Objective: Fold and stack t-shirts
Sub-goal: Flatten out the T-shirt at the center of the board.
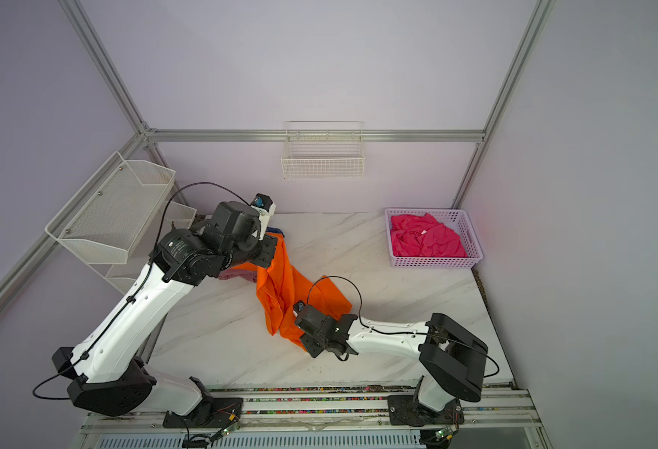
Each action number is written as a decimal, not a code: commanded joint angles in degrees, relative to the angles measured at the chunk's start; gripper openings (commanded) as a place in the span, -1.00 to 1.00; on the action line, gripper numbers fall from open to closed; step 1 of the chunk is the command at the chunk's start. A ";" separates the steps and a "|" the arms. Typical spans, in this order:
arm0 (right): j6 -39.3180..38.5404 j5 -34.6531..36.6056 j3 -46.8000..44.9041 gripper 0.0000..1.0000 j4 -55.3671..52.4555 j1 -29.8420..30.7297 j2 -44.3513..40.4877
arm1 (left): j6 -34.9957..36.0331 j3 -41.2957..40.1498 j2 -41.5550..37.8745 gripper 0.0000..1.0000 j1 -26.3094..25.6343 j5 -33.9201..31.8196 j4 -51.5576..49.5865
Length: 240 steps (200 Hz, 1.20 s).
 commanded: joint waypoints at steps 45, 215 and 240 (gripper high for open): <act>2.16 -1.00 1.27 -0.09 2.67 1.39 4.94 | -0.57 -0.29 -4.42 -1.00 0.59 -1.22 2.82; 19.86 25.75 10.26 -1.00 -18.25 -6.51 6.63 | -3.58 -5.21 -9.26 -1.00 1.09 2.72 -0.56; 19.94 27.79 11.13 -1.00 -18.72 -10.70 7.24 | -4.11 -6.33 -10.85 -1.00 1.09 5.55 -1.57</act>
